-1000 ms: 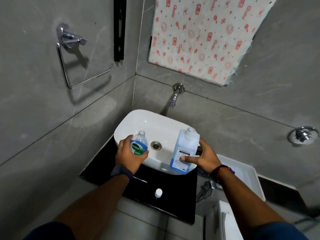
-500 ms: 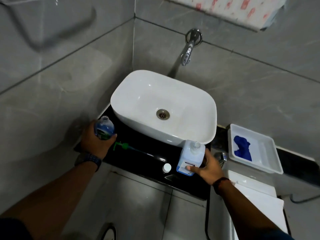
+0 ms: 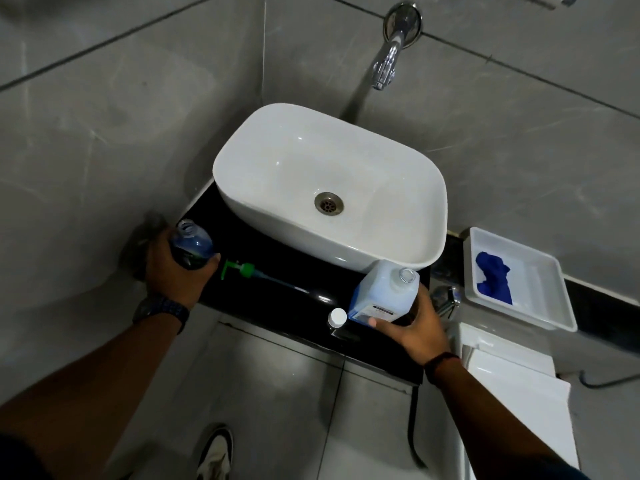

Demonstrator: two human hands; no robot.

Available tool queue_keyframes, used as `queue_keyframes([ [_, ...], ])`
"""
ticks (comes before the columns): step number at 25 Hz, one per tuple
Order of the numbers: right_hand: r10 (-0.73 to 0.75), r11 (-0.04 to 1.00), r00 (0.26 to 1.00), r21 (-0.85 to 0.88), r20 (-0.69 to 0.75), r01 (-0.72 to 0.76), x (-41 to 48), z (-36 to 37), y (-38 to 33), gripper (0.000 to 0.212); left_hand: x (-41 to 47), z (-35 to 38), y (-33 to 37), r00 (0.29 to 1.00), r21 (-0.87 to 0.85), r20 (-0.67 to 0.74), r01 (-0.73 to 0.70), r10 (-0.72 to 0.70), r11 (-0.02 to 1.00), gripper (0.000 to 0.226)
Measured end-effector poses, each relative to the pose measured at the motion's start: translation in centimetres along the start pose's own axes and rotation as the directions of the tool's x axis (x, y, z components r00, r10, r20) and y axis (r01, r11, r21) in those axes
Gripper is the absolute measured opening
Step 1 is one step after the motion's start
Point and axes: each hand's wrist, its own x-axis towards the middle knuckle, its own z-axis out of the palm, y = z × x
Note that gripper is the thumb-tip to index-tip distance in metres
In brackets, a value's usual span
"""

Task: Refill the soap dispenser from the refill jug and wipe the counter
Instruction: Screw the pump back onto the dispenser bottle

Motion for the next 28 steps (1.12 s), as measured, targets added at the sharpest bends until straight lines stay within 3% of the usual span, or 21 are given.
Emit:
queue_keyframes([
  [2,-0.097,0.98,0.985,-0.186,-0.144,0.069,-1.2,0.4,-0.2,0.096,0.1,-0.2,0.0,1.0,0.015,-0.003,0.001,-0.001,1.0,0.071],
  [4,-0.317,0.862,0.905,-0.484,-0.283,0.15,-2.4,1.1,-0.4,0.087,0.1,-0.3,0.0,1.0,0.013,0.007,0.006,-0.006,1.0,0.069],
  [6,-0.483,0.744,0.819,-0.638,-0.309,0.199,-3.4,2.3,-1.1,0.078,0.1,-0.3,0.0,1.0,0.02,0.008,0.015,-0.015,1.0,0.069],
  [12,-0.65,0.622,0.753,-0.639,-0.1,0.452,-4.1,8.9,-3.9,0.054,0.0,-0.7,0.0,1.0,0.015,0.023,0.002,-0.003,1.0,0.067],
  [16,-0.527,0.692,0.832,-0.482,0.172,0.538,-0.3,13.2,-7.1,0.034,-0.2,-0.6,0.2,1.0,-0.024,0.007,0.025,-0.025,0.999,0.068],
  [20,-0.297,0.688,0.879,-0.554,0.374,0.468,4.0,17.6,-8.9,0.04,-0.2,-0.3,-0.1,1.0,-0.033,0.002,-0.016,0.016,0.999,0.069],
  [24,-0.14,0.623,0.876,-0.647,0.462,0.441,7.1,21.0,-9.5,0.052,-0.2,-0.2,-0.5,1.0,-0.039,0.001,0.003,-0.003,0.999,0.075],
  [26,-0.131,0.563,0.872,-0.689,0.471,0.457,7.6,22.0,-9.5,0.044,-0.2,-0.1,-0.6,1.0,-0.032,0.004,0.0,0.0,0.999,0.077],
  [28,-0.17,0.602,0.905,-0.686,0.39,0.408,7.8,22.6,-9.6,0.032,0.0,-0.1,-0.6,1.0,-0.031,0.014,-0.002,0.002,1.0,0.076],
])
